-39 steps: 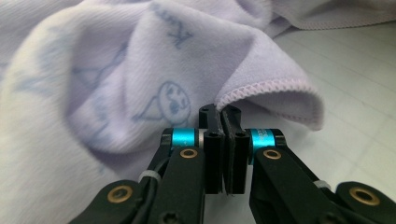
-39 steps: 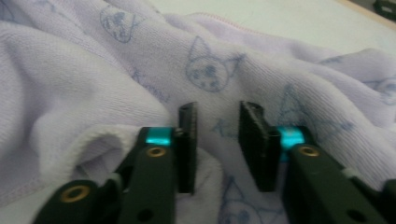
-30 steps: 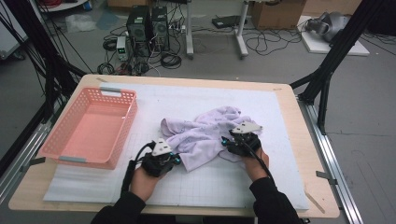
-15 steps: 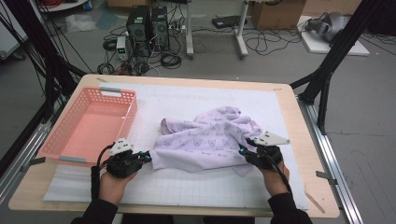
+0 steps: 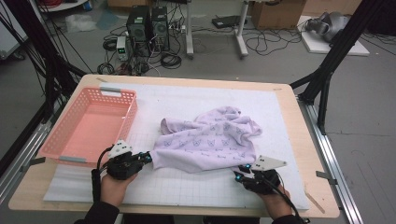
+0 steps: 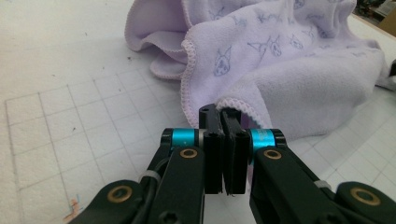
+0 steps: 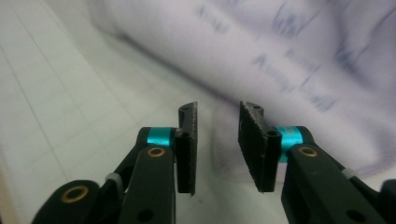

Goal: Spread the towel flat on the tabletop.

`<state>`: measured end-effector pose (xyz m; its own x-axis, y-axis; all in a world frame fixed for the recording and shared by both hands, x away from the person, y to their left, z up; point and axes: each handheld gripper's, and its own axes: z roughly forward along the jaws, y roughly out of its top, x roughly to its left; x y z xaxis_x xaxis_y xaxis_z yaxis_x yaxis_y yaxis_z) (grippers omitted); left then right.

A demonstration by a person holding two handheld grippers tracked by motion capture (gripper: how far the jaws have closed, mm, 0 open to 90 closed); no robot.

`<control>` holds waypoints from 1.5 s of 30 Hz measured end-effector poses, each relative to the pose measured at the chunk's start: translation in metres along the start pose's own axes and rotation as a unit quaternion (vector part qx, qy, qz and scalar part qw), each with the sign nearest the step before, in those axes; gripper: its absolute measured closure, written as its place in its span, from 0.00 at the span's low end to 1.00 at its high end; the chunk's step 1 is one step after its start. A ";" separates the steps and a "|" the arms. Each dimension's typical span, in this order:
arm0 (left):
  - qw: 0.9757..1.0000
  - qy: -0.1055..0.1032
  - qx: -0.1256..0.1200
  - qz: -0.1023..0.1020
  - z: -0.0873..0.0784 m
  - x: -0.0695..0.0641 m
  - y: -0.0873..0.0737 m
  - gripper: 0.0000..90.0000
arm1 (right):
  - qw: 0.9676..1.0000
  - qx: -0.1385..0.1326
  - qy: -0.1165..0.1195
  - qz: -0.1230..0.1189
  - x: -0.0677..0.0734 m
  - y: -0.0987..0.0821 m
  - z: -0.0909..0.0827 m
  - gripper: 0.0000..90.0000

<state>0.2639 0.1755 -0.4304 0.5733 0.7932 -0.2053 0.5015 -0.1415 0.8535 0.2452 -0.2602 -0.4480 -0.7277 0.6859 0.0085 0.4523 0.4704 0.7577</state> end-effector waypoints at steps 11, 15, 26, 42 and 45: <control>1.000 -0.007 -0.005 -0.014 0.004 0.003 0.002 0.97 | 0.999 0.040 0.004 -0.035 -0.014 -0.013 -0.035 0.98; 1.000 -0.010 0.002 -0.013 0.008 0.003 0.002 0.97 | 0.998 0.047 0.005 -0.036 -0.025 -0.028 -0.059 0.98; 1.000 0.004 -0.008 -0.005 0.004 -0.003 0.006 0.55 | 1.000 0.002 0.006 0.020 -0.032 -0.033 -0.068 0.70; 0.997 0.022 -0.080 -0.002 -0.027 -0.006 0.023 0.51 | 0.994 -0.017 -0.090 0.052 -0.043 -0.019 -0.048 0.64; 0.998 0.030 -0.061 -0.003 -0.031 -0.003 0.023 0.51 | 0.994 -0.017 -0.092 0.054 -0.043 -0.022 -0.049 0.64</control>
<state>0.2537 0.1883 -0.3948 0.5285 0.8288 -0.1839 0.4204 -0.0673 0.9048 0.2414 -0.3275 -0.4324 -0.5686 0.8222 -0.0260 0.5018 0.3718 0.7810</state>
